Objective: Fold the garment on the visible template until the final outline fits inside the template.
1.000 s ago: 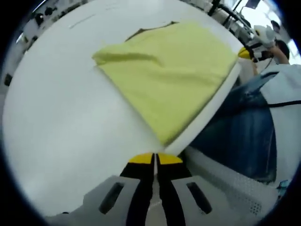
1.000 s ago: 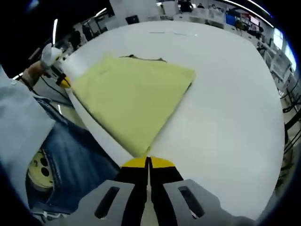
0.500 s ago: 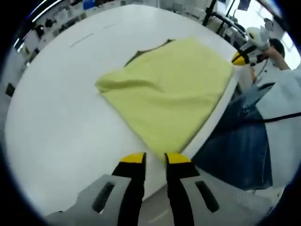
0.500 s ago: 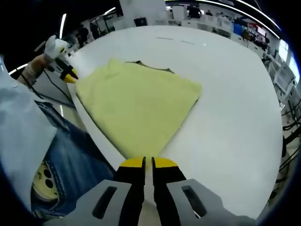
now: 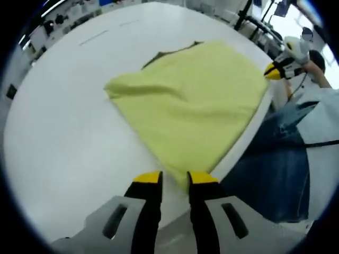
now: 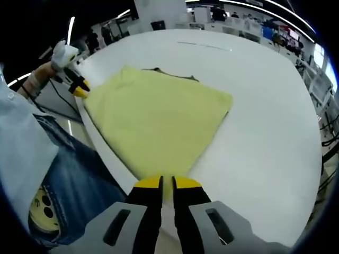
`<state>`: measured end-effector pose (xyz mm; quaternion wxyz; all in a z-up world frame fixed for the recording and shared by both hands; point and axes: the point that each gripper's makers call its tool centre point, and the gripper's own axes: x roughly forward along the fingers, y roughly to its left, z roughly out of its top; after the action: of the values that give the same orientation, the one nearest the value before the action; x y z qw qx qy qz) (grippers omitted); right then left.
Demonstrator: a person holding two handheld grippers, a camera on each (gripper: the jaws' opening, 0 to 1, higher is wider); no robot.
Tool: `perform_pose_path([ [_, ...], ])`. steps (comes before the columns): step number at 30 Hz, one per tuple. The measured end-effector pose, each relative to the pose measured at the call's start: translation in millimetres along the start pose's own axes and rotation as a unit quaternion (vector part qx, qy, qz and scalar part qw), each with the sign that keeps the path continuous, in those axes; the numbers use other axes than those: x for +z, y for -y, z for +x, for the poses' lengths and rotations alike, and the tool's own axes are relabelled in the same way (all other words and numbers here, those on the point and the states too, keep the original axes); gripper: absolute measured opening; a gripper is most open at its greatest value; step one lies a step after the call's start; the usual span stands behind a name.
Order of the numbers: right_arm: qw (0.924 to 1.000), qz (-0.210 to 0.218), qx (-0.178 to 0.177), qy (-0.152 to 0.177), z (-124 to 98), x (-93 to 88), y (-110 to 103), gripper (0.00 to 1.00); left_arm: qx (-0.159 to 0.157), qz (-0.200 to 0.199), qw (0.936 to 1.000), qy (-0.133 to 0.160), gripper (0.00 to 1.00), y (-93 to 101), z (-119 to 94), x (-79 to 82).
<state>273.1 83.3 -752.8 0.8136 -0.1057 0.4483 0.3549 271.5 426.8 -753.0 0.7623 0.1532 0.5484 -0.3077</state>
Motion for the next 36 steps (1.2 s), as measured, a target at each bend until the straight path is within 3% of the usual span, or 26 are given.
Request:
perform_pose_path([
  [9, 0.9999, 0.011, -0.004, -0.007, 1.7, -9.1, 2.5, 0.08, -0.005, 0.0, 0.9999, -0.013, 0.15, 4.8, 8.5, -7.8],
  [21, 0.9998, 0.007, -0.01, -0.019, 4.9, -16.5, 2.5, 0.09, -0.012, 0.0, 0.9999, -0.009, 0.15, 8.0, 10.1, -10.1],
  [26, 0.9997, -0.002, -0.014, -0.022, 3.4, -15.6, 1.7, 0.1, 0.0, -0.002, 0.9999, -0.014, 0.23, 2.6, 5.6, -14.0],
  [33, 0.9986, -0.024, -0.026, -0.04, 0.0, -17.1, 3.2, 0.15, 0.006, 0.002, 1.0, 0.005, 0.3, 4.6, -3.7, -7.7],
  [36, 0.9991, -0.023, -0.022, -0.03, -1.9, -12.5, 0.8, 0.19, 0.007, 0.006, 0.9998, 0.02, 0.36, 7.1, -8.9, -1.5],
])
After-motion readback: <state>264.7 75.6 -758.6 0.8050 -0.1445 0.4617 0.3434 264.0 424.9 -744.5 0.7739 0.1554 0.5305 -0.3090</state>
